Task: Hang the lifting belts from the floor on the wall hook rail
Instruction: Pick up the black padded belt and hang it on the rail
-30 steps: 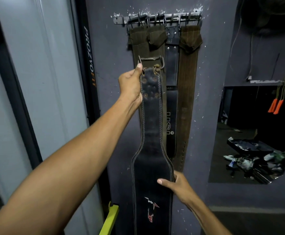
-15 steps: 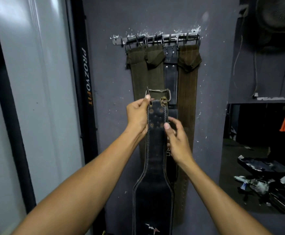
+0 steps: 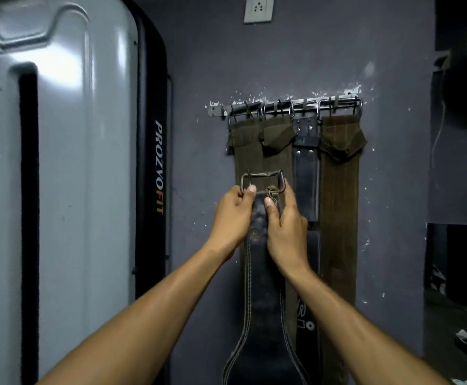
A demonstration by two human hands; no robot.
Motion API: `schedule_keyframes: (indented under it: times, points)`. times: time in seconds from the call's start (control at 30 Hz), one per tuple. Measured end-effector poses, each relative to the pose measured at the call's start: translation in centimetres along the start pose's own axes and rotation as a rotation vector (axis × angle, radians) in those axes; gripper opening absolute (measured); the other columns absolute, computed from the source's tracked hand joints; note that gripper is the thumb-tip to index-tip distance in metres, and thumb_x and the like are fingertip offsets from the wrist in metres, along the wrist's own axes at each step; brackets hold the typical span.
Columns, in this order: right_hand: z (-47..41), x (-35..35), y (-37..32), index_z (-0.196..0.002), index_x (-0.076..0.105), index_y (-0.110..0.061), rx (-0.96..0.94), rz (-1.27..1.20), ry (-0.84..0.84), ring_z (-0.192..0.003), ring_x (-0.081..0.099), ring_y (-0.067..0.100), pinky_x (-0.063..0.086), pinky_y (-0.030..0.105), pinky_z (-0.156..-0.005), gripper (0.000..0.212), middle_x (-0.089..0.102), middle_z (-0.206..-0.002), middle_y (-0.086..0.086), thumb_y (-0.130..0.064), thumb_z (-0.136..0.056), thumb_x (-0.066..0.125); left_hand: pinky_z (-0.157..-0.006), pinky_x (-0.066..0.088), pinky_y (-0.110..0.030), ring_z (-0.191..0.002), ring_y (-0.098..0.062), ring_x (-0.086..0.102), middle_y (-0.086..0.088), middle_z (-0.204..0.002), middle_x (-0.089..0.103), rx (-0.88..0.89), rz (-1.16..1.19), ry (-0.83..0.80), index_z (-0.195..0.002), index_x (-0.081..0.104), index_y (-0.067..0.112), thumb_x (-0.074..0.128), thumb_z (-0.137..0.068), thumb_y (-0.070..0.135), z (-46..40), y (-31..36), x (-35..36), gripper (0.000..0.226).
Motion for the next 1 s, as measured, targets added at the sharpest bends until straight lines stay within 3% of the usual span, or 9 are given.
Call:
schedule_keyframes:
  times: [0.13,0.23,0.33,0.43,0.5,0.6,0.73,0.83,1.0]
  points:
    - [-3.9,2.8,0.2,-0.165,0.029,-0.023,-0.084,-0.005,0.034,-0.075,0.046,-0.043,0.033,-0.012,-0.065,0.064,0.059,-0.098,-0.024,-0.028,-0.107,0.057,-0.084,0.056,-0.045,-0.096,-0.024,0.069,-0.003,-0.094,0.073,0.133,-0.135,-0.022,-0.101,0.056,0.015,0.048,-0.107,0.037,-3.9,-0.8,-0.8,0.025]
    - [-7.9,5.7,-0.6,-0.165,0.027,-0.025,-0.145,0.043,0.034,-0.077,0.062,-0.02,0.039,0.001,-0.058,0.065,0.072,-0.082,-0.004,-0.031,-0.107,0.056,-0.086,0.057,-0.046,-0.095,-0.025,0.072,-0.006,-0.095,0.076,0.2,-0.101,0.032,-0.1,0.059,0.02,0.05,-0.106,0.034,-8.9,-0.9,-2.4,0.018]
    - [-12.9,9.0,-1.0,-0.166,0.024,-0.027,-0.154,0.057,0.018,-0.077,0.065,0.002,0.045,0.009,-0.066,0.065,0.078,-0.098,0.005,-0.032,-0.108,0.054,-0.086,0.058,-0.054,-0.094,-0.037,0.073,-0.015,-0.091,0.076,0.232,-0.058,0.063,-0.088,0.057,0.021,0.051,-0.106,0.035,-15.0,-0.9,-3.7,0.023]
    - [-18.7,12.5,-1.8,-0.166,0.021,-0.026,-0.172,0.154,0.018,-0.078,0.07,0.023,0.051,0.03,-0.072,0.067,0.076,-0.088,0.01,-0.036,-0.107,0.053,-0.076,0.059,-0.042,-0.077,-0.023,0.071,-0.008,-0.082,0.075,0.271,0.009,0.134,-0.089,0.061,0.016,0.053,-0.105,0.033,-21.6,-0.7,-5.2,0.024]
    - [-22.3,15.0,-2.4,-0.165,0.025,-0.025,-0.193,0.213,0.018,-0.091,0.073,0.032,0.049,0.03,-0.075,0.065,0.077,-0.099,0.014,-0.036,-0.107,0.053,-0.069,0.051,-0.033,-0.07,-0.013,0.065,0.003,-0.075,0.07,0.278,0.042,0.204,-0.085,0.06,0.021,0.055,-0.104,0.033,-25.5,-0.6,-6.5,0.023]
    - [-26.4,18.5,-3.6,-0.161,0.034,-0.018,-0.234,0.272,0.005,-0.096,0.07,0.029,0.037,0.019,-0.071,0.059,0.075,-0.105,0.012,-0.032,-0.107,0.053,-0.072,0.05,-0.031,-0.082,-0.018,0.067,0.003,-0.088,0.069,0.252,0.133,0.264,-0.105,0.06,0.021,0.056,-0.102,0.036,-30.6,-1.2,-8.0,0.015]
    - [-30.6,21.3,-2.1,-0.136,0.055,-0.011,-0.171,0.284,0.005,-0.095,0.07,0.031,0.048,0.033,-0.077,0.033,0.071,-0.097,0.009,-0.03,-0.108,0.051,-0.072,0.053,-0.029,-0.09,-0.021,0.069,0.005,-0.095,0.067,0.249,0.149,0.22,-0.12,0.054,0.025,0.055,-0.103,0.032,-36.2,-1.4,-8.0,0.019]
    - [-31.2,21.9,-0.6,-0.122,0.057,-0.008,-0.151,0.321,0.054,-0.099,0.068,0.037,0.049,0.037,-0.078,0.026,0.073,-0.104,0.018,-0.028,-0.107,0.052,-0.085,0.05,-0.028,-0.106,-0.025,0.068,-0.002,-0.116,0.071,0.276,0.053,0.174,-0.127,0.057,0.018,0.055,-0.103,0.025,-37.9,-2.2,-7.3,0.025]
    - [-28.0,23.1,2.3,-0.161,0.03,-0.021,-0.14,0.344,0.014,-0.095,0.069,0.028,0.044,0.03,-0.077,0.057,0.073,-0.105,0.016,-0.032,-0.109,0.048,-0.095,0.052,-0.033,-0.113,-0.025,0.067,-0.004,-0.124,0.073,0.348,-0.02,0.178,-0.138,0.055,0.023,0.052,-0.105,0.026,-35.7,-4.9,-6.7,0.033]
Point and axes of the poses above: each hand's wrist, its own z-axis away from the middle knuckle, its own x-axis out of the palm, y = z × x, the point moved 10 cm from there along -z, towards the middle knuckle
